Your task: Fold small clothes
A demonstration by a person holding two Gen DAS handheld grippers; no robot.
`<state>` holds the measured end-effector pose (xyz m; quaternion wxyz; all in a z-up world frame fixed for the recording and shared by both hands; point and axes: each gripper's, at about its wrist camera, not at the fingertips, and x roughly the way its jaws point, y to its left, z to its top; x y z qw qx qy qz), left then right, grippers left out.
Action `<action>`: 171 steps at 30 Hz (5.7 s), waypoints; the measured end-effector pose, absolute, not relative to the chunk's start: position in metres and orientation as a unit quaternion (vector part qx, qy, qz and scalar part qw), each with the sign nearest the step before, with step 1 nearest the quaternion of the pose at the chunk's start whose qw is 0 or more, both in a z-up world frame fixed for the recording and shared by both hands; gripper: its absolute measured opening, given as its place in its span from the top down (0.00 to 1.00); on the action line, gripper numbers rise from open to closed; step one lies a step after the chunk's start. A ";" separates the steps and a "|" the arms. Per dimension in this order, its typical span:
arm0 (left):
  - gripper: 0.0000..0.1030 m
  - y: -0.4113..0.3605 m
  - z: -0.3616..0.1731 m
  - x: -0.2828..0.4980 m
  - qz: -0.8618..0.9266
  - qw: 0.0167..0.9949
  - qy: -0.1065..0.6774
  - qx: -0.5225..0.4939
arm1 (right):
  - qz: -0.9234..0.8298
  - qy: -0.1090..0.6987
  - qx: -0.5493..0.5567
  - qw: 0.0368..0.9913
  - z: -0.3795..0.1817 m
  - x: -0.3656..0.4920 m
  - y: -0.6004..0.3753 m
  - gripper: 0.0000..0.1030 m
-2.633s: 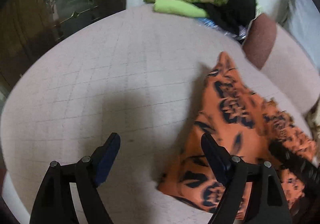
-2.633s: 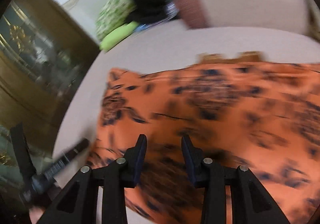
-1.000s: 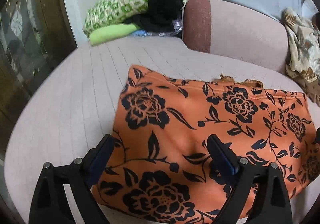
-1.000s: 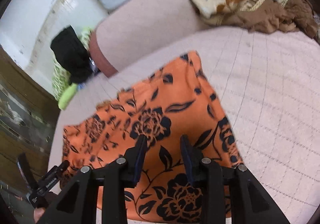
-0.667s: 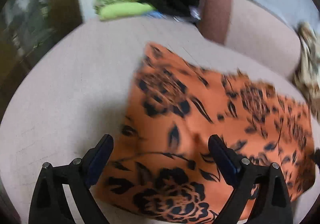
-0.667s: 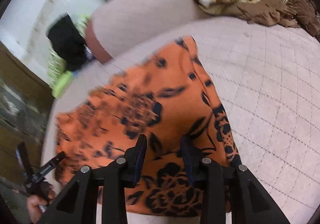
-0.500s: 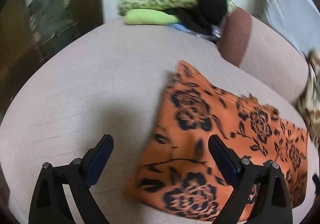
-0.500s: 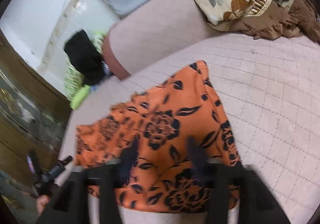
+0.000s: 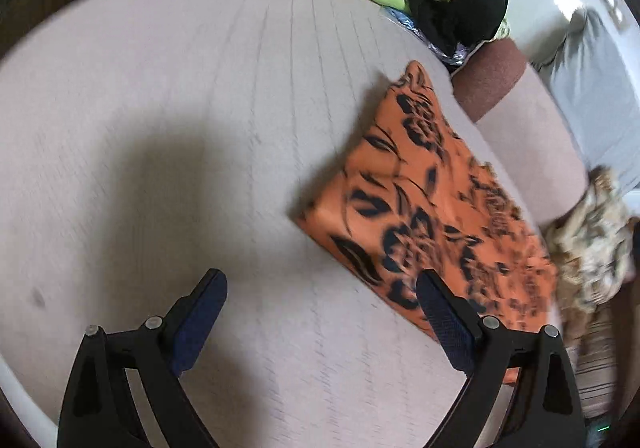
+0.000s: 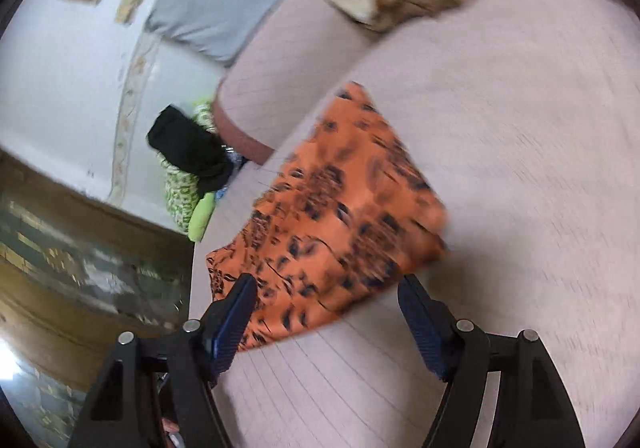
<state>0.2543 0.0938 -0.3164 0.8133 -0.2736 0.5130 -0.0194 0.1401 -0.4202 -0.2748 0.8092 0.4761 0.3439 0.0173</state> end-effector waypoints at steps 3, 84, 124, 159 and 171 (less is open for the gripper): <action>0.08 0.083 -0.315 0.257 -0.033 0.821 0.501 -0.271 | 0.008 0.333 0.492 0.804 -0.283 0.138 -0.429 0.26; 0.74 -0.061 -0.250 0.274 -0.215 0.927 0.297 -0.081 | 0.078 0.373 0.345 0.858 -0.249 0.274 -0.339 0.77; 0.16 -0.093 -0.284 0.290 -0.262 0.860 0.432 -0.073 | 0.043 0.290 0.221 0.930 -0.191 0.257 -0.322 0.81; 0.13 -0.160 -0.306 0.281 -0.297 0.829 0.470 0.059 | -0.063 0.444 0.307 0.839 -0.260 0.351 -0.436 0.69; 0.13 -0.169 -0.322 0.262 -0.281 0.813 0.495 0.120 | -0.036 0.524 0.251 0.813 -0.272 0.242 -0.385 0.68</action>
